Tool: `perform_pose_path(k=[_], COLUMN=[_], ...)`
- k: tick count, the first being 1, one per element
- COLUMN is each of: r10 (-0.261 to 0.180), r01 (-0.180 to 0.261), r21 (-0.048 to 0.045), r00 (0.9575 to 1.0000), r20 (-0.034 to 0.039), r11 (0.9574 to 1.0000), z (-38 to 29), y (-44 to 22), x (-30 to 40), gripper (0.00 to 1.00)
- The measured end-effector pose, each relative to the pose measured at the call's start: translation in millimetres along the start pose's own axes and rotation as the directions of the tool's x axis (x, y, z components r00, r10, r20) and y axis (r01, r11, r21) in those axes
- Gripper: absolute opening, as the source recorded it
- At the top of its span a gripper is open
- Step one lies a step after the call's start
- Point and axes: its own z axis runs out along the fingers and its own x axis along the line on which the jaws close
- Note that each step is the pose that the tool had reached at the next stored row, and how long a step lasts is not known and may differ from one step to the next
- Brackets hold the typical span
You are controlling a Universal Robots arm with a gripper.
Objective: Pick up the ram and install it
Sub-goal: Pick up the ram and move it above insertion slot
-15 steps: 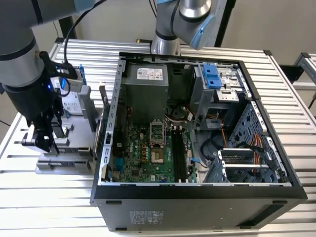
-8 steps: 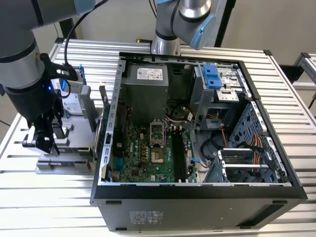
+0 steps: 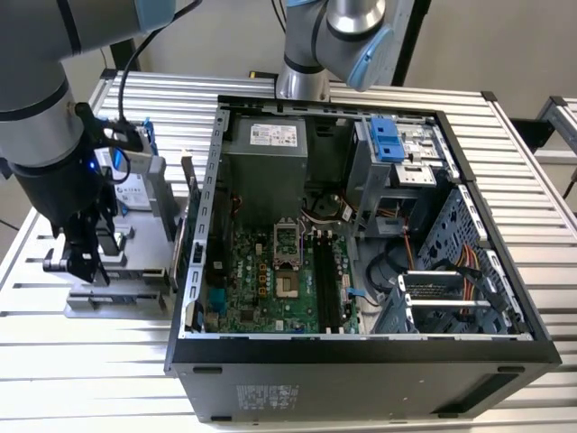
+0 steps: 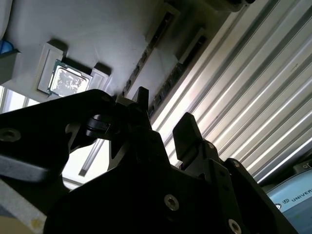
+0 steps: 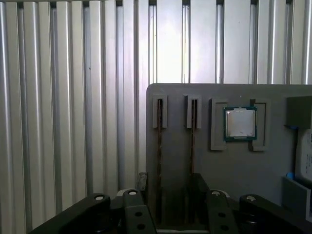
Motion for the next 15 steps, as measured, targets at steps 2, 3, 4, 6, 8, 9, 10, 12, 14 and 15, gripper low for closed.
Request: perform_pose_path(k=[2, 3, 4, 6, 8, 9, 10, 12, 14, 15], r10=[0.000, 0.000, 0.000, 0.000, 0.000, 0.000, 0.000, 0.000, 0.000, 0.000], r01=[0.000, 0.000, 0.000, 0.000, 0.000, 0.000, 0.000, 0.000, 0.000, 0.000], r21=[0.0000, 0.0000, 0.0000, 0.0000, 0.0000, 0.0000, 0.0000, 0.0000, 0.0000, 0.0000], r00=[1.0000, 1.0000, 1.0000, 1.0000, 1.0000, 1.0000, 1.0000, 1.0000, 1.0000, 1.0000], r20=[-0.0001, -0.0001, -0.0001, -0.0001, -0.0001, -0.0002, -0.0001, -0.0002, -0.0001, -0.0002], r11=[1.0000, 1.0000, 1.0000, 1.0000, 1.0000, 1.0000, 1.0000, 1.0000, 1.0000, 1.0000], z=[1.0, 1.5, 2.0, 3.1, 4.2, 4.7, 5.3, 6.4, 7.5, 8.1], y=[0.0, 0.0, 0.0, 0.0, 0.0, -0.1, -0.1, -0.1, 0.0, 0.0], x=[0.0, 0.0, 0.0, 0.0, 0.1, 0.2, 0.3, 0.5, 0.7, 0.8], gripper=[1.00, 1.00, 1.00, 1.00, 1.00, 1.00, 1.00, 1.00, 1.00, 1.00])
